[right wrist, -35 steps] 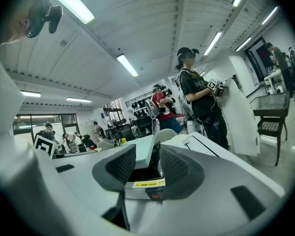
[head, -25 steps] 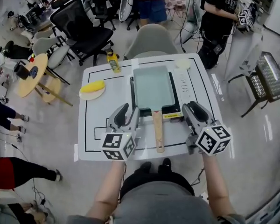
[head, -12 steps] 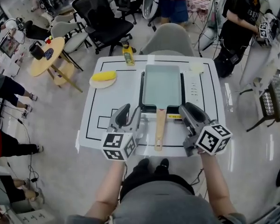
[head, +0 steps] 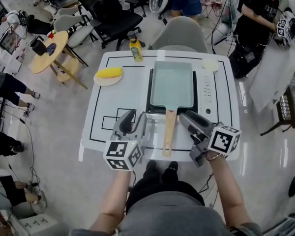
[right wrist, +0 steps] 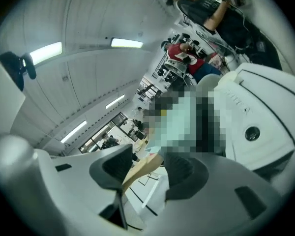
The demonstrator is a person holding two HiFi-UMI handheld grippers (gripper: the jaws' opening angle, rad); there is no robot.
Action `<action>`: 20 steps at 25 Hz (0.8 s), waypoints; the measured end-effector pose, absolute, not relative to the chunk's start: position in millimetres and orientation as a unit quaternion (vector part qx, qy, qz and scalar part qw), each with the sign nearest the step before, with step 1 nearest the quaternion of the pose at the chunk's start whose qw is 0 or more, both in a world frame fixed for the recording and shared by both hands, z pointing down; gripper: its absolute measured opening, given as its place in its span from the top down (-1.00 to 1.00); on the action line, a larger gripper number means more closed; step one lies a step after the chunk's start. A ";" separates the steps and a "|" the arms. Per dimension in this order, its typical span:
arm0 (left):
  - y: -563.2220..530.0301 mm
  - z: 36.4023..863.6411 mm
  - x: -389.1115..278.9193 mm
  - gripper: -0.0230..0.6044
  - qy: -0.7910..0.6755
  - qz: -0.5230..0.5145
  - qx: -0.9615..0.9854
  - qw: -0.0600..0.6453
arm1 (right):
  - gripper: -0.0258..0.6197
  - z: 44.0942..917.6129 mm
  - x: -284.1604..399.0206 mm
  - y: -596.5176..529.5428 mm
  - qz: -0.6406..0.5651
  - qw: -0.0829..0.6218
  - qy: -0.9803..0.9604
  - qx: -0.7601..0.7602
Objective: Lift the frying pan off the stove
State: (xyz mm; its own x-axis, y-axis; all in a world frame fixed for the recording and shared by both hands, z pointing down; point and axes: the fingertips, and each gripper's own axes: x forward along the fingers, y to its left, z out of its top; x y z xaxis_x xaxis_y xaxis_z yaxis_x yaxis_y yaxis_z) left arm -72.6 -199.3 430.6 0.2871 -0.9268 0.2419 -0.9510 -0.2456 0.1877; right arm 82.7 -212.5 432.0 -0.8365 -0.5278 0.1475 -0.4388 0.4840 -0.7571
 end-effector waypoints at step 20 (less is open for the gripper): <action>-185.0 445.6 -115.5 0.48 -0.625 0.041 0.761 0.171 | 0.04 458.4 32.6 -207.8 -0.601 0.061 0.787 -0.123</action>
State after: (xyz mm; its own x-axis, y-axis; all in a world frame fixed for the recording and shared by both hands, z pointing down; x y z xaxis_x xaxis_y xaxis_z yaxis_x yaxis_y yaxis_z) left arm -115.5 -185.0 445.6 0.2151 -0.9369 0.2757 -0.9649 -0.1603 0.2081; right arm 32.6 -207.8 458.4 -0.9625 -0.2662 0.0519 -0.1200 0.2464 -0.9617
